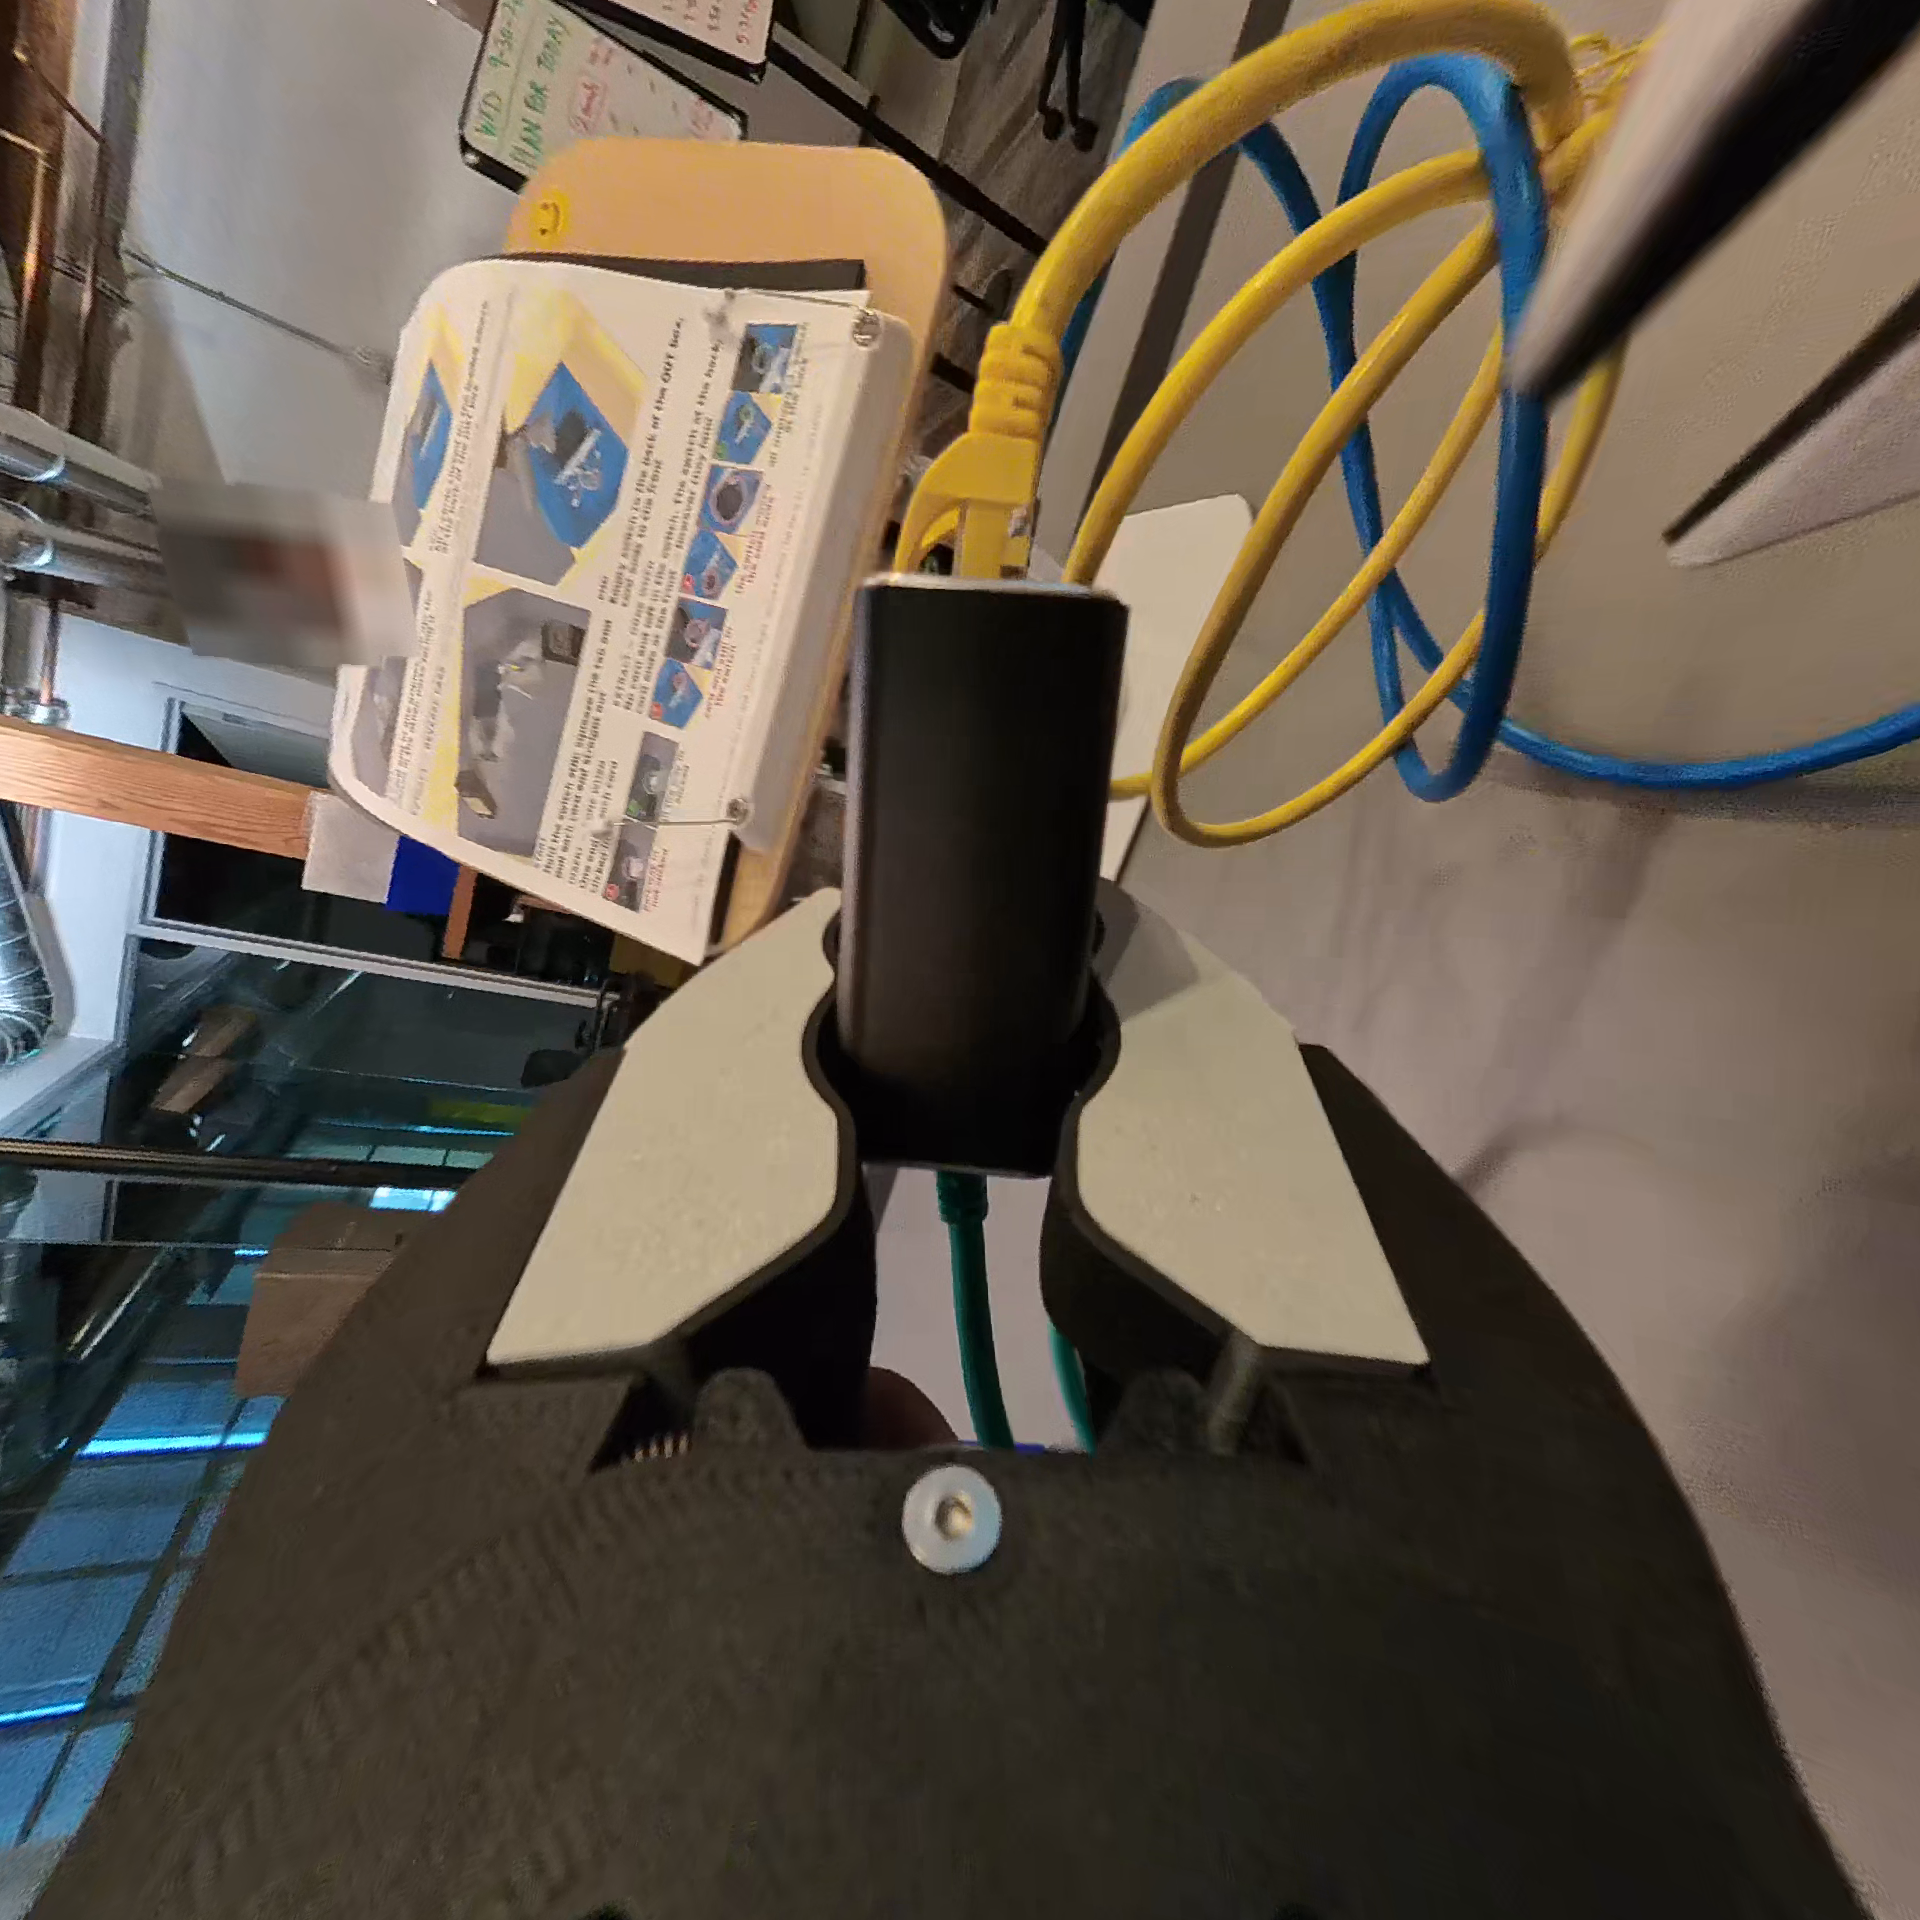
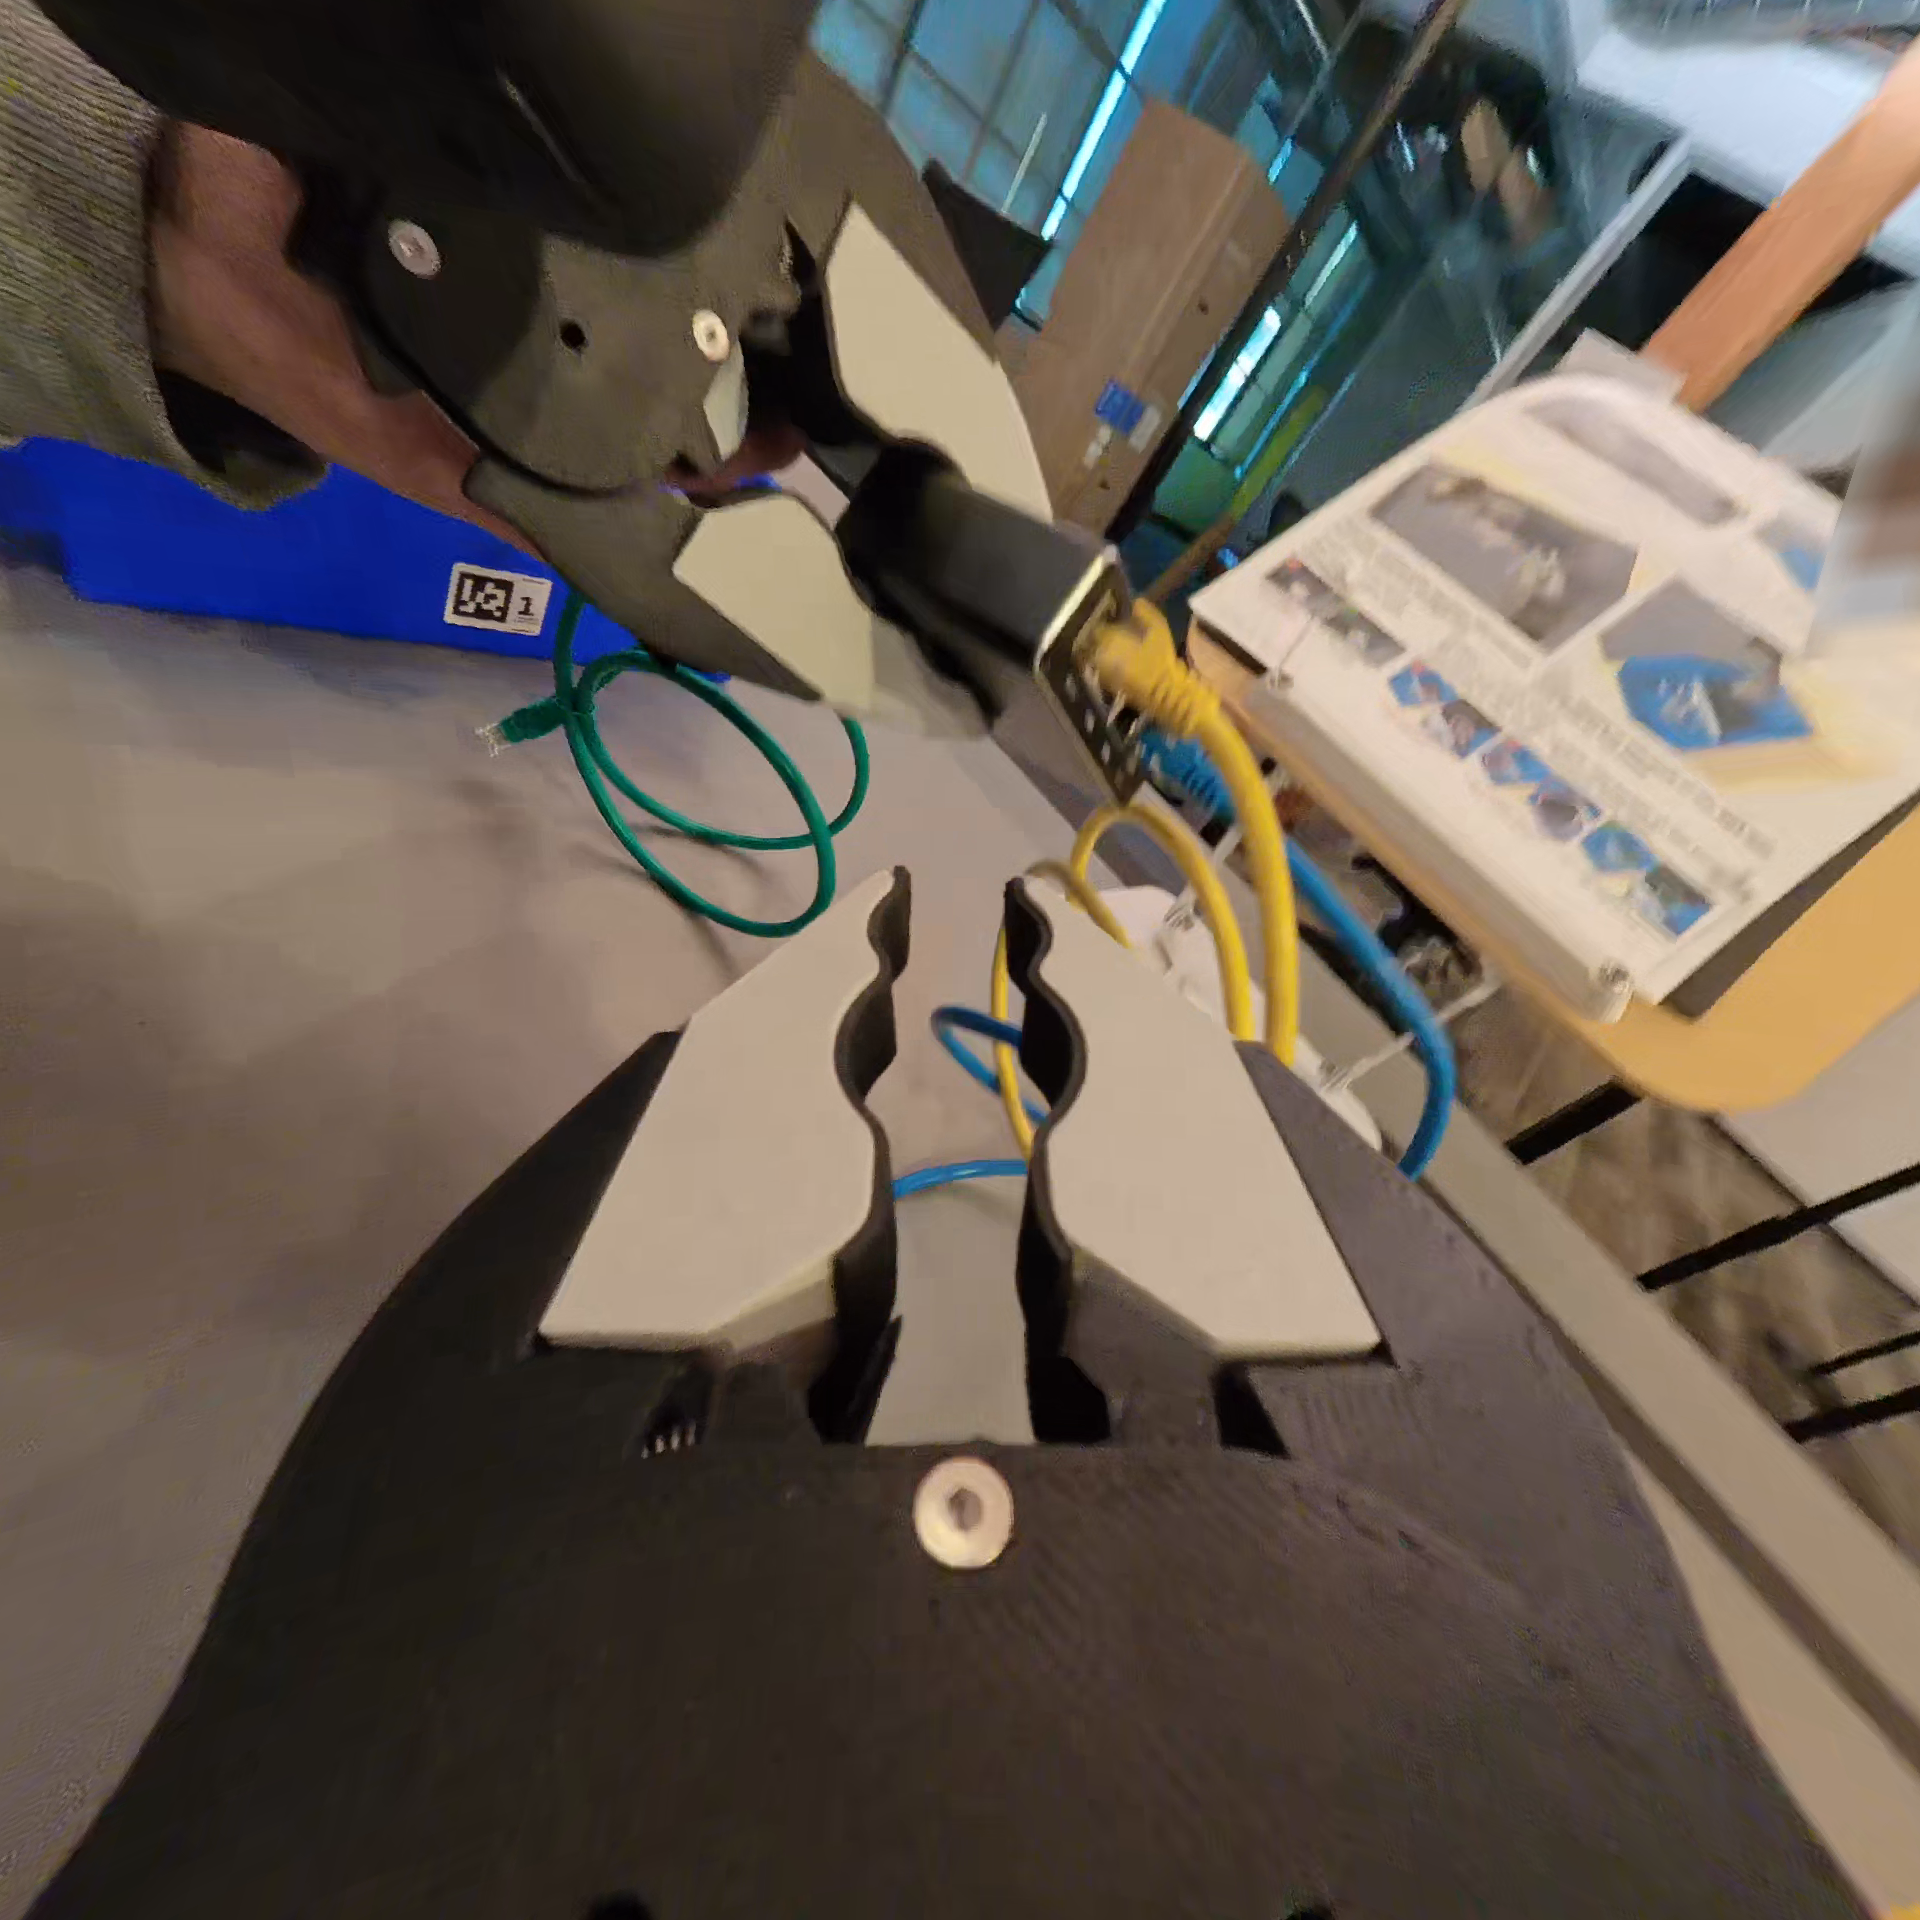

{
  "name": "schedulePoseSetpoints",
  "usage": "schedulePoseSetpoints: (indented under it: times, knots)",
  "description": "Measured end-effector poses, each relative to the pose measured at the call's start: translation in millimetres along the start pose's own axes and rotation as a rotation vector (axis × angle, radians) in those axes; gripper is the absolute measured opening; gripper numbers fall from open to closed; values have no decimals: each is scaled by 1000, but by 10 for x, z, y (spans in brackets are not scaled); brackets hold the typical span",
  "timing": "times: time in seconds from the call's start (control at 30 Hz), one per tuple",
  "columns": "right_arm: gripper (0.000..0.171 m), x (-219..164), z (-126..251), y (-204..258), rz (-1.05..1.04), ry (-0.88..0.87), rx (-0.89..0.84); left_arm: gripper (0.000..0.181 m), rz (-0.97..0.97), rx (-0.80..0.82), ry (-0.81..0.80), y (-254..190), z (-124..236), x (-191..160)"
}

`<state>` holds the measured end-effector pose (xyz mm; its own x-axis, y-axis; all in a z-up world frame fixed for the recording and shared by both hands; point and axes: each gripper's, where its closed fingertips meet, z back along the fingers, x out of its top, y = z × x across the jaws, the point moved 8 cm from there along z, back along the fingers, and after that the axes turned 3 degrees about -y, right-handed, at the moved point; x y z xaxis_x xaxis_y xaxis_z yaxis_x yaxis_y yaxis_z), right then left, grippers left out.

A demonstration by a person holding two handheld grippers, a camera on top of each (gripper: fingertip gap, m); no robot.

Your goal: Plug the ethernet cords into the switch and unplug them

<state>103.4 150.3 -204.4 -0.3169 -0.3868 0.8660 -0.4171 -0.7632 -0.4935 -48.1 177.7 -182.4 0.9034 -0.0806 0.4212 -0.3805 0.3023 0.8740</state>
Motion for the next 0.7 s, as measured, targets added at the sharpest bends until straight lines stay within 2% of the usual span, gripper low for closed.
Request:
schedulePoseSetpoints:
  times: [0.07, 0.27, 0.4, 0.57, 0.7]
  knots:
    - [23, 56, -12, 35, 82, -21, -5, 36, -33, -12, 5, -77, 24, -45]
    - [29, 135, -85, -29, 286, -9, -57, 36, -71, -70, 8, -204, 23, -96]
    - [30, 122, -159, -112, 395, 13, -47, 36, -86, -108, -2, -245, 9, -94]
    - [30, 13, -303, -68, 513, 86, 56, 37, -84, -145, -14, -281, 14, -67]
    - [24, -33, -334, -39, 538, 102, 78, 36, -84, -176, -17, -322, 2, -71]
